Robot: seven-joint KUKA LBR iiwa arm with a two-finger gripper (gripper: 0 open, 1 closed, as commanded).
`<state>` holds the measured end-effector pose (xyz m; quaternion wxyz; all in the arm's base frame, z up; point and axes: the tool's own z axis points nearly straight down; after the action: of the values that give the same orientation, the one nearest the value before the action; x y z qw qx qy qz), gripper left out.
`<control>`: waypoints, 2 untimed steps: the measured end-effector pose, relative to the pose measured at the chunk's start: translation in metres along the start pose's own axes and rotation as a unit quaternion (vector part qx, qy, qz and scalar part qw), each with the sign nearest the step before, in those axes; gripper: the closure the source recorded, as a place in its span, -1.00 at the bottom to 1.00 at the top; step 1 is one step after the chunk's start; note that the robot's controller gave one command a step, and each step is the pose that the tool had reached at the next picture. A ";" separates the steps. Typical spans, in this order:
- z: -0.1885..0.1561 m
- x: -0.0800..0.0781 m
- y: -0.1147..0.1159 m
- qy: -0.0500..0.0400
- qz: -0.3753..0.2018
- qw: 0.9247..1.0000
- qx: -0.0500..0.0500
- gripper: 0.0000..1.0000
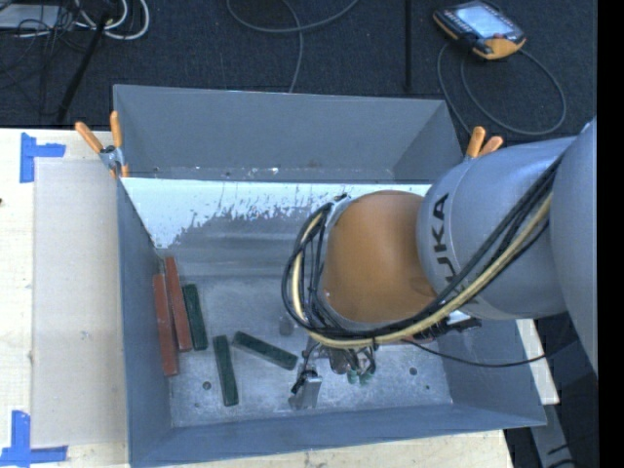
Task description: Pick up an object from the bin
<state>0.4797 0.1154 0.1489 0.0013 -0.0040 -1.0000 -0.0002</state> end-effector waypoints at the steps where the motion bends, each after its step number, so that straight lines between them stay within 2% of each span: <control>1: 0.000 0.000 0.000 0.000 0.000 1.000 0.000 -1.00; 2: 0.034 -0.024 0.012 -0.004 -0.033 0.999 0.000 -1.00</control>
Offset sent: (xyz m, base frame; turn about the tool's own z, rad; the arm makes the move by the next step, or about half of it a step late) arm 0.0419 0.0233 -0.0732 -0.1246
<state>0.5032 0.1271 0.1147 -0.0030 0.0286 -0.9996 -0.0003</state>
